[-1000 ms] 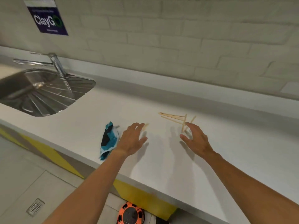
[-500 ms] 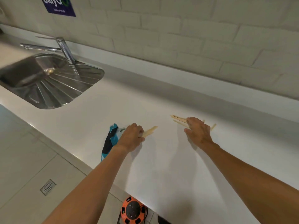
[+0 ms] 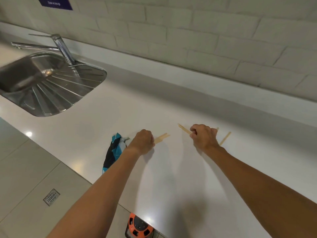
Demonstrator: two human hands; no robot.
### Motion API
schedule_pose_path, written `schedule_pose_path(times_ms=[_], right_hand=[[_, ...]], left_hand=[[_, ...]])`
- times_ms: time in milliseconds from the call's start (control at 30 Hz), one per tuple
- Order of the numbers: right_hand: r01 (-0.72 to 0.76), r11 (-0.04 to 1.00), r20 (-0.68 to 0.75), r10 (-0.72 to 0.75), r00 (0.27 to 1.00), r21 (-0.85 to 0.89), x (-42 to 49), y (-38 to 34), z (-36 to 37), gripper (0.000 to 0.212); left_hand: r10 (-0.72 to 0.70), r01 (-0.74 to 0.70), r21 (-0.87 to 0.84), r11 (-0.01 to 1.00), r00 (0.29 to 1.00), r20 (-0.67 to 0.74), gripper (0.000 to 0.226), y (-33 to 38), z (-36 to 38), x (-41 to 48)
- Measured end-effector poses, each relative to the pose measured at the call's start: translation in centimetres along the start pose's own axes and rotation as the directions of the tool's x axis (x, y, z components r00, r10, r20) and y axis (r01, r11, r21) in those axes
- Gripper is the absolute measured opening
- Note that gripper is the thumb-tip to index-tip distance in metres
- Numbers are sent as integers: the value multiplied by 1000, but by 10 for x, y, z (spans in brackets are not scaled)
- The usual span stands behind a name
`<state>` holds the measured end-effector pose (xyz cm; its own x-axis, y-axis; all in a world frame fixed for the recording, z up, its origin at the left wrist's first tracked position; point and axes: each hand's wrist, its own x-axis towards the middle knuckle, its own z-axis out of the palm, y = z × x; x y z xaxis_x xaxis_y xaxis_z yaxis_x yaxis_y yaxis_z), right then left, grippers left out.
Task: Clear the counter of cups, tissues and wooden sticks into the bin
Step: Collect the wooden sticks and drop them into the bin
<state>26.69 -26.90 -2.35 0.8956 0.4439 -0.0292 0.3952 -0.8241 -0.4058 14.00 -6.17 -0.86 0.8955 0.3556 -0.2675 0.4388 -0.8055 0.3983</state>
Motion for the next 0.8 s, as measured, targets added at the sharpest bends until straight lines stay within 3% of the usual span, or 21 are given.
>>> schedule_pose_path(times_ms=[167,300,500,800], right_hand=[[-7,999,71,10,997,-33,-10,-7,1,23],[22,987,105,-5,994,-157,-17,-9,1,12],[124,955,109,-98,989,-271,-32,-10,0,18],[182,952,178,-139,974,-248,-50,-14,-7,21]], left_hand=[[-10,7,-44,999,999,-54,9,6,7,1],[-71,66,-99,993,997,-40,12,10,8,-4],[-97,98,-27,995,995,11,15,15,10,-9],[-81,78,-52,996,995,-61,13,19,20,-18]])
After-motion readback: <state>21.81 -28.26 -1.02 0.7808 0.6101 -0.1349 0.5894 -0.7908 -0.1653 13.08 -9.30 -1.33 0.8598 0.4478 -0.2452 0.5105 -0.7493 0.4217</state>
